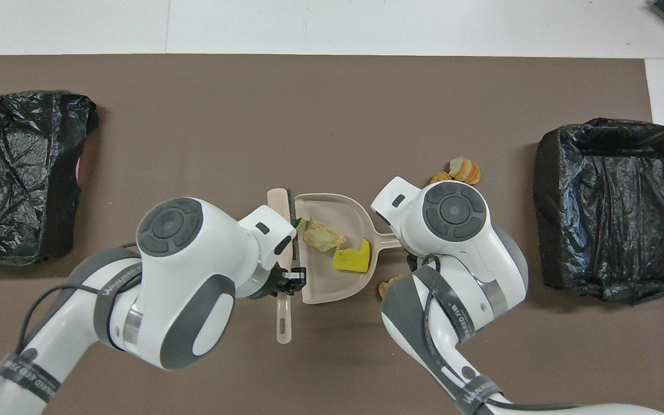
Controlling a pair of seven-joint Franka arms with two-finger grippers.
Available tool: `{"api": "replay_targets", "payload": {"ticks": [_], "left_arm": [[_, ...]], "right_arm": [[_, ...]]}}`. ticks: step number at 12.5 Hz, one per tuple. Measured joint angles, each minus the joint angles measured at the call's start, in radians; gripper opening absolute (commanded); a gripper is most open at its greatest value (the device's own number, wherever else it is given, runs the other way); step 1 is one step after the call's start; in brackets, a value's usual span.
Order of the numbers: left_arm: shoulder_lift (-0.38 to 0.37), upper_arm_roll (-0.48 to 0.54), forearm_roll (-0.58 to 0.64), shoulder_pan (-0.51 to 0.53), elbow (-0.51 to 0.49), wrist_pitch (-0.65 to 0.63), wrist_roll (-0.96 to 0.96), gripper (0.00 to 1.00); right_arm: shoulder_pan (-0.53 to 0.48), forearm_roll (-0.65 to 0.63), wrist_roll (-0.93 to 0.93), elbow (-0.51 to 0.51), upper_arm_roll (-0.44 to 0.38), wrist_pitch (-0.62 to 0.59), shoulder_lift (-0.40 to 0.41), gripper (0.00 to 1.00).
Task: Sweep and dump trash in bin
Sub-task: 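Brush the sponges and crust into the dustpan with the left gripper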
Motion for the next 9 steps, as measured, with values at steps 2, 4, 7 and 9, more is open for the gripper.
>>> {"api": "replay_targets", "payload": {"ticks": [2,4,7,9], "left_arm": [[0.011,0.005,0.034,0.099,-0.006,-0.026,0.201,0.00],[0.019,0.007,0.071,0.159,-0.031,-0.035,0.303,0.00],[0.029,-0.008,0.087,0.152,-0.093,-0.037,0.338,0.00],[0.029,-0.019,0.087,0.110,-0.115,-0.037,0.339,0.00]], "right_arm": [[0.000,0.000,0.000,0.000,0.000,0.000,0.000,0.00],[0.000,0.000,0.000,0.000,0.000,0.000,0.000,0.00],[0.000,0.000,0.000,0.000,0.000,0.000,0.000,0.00],[0.000,0.000,0.000,0.000,0.000,0.000,0.000,0.00]]}}
